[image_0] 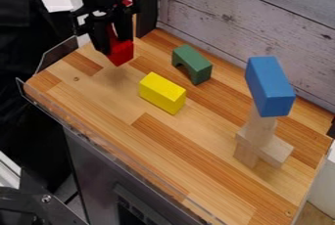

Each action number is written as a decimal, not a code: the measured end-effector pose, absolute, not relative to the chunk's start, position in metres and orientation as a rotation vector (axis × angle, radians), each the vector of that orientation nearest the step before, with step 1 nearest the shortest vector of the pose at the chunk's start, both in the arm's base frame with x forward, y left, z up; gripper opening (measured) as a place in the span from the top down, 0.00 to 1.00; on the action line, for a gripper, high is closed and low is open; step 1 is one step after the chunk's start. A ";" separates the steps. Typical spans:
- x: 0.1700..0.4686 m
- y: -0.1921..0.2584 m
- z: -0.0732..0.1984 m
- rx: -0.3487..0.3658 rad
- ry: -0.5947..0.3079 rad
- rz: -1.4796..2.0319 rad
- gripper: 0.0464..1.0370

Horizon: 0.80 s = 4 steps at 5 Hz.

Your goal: Put the red arch to the left side of the yellow block

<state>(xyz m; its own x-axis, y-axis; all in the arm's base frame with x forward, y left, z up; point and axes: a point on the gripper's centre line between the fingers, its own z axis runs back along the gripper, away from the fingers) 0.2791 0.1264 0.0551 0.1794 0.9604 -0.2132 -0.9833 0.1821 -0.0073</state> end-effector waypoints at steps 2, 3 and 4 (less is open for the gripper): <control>0.281 0.118 0.035 -0.103 0.235 1.469 0.53; 0.280 0.114 0.022 -0.105 0.291 1.509 0.53; 0.281 0.110 0.016 -0.127 0.318 1.553 0.53</control>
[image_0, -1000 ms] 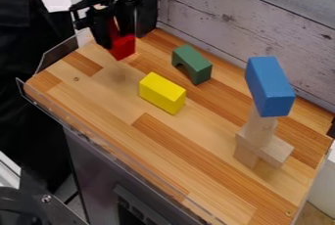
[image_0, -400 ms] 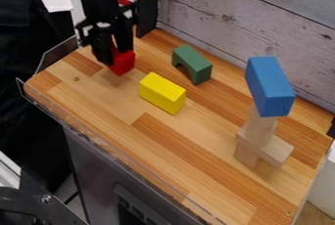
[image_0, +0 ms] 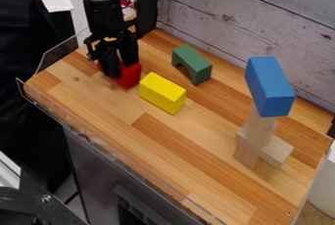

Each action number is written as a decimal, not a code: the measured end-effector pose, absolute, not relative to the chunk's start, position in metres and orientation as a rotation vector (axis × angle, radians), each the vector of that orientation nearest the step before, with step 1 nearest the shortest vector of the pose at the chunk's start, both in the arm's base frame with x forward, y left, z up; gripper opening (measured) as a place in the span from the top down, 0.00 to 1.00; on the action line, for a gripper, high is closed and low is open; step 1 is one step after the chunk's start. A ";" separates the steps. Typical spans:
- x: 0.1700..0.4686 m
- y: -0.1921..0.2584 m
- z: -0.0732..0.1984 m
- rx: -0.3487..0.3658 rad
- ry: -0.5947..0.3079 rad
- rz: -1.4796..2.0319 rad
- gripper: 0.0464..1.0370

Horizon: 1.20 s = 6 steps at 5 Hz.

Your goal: Put the red arch to the left side of the yellow block

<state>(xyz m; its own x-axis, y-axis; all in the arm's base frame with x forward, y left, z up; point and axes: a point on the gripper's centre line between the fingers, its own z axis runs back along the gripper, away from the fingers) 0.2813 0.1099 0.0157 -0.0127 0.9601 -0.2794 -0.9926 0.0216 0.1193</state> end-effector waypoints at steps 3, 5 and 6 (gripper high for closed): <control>0.284 0.117 0.013 -0.128 0.319 1.526 0.03; 0.295 0.107 0.047 0.004 0.278 1.354 0.04; 0.298 0.081 0.075 0.084 0.228 1.216 0.04</control>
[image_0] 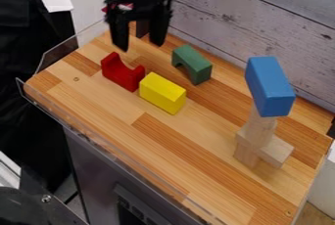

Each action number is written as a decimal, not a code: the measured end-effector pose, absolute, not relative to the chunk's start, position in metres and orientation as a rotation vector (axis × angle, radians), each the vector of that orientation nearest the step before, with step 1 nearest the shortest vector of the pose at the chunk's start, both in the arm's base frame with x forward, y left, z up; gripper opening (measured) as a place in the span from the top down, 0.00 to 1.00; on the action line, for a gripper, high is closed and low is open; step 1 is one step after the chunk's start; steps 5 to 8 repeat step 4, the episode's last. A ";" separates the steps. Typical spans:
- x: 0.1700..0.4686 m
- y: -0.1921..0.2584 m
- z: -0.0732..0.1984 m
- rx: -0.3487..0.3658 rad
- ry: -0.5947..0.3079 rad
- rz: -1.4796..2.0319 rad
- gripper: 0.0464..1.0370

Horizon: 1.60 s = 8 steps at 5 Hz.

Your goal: Put the red arch to the left side of the yellow block

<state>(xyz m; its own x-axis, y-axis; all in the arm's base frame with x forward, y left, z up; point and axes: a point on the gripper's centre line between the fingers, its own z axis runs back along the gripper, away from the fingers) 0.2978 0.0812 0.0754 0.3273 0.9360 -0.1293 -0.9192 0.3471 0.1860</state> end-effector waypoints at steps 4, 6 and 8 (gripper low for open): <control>0.262 0.020 0.133 0.092 0.066 1.151 0.04; 0.262 0.020 0.133 0.092 0.066 1.151 0.04; 0.262 0.020 0.133 0.092 0.066 1.151 0.04</control>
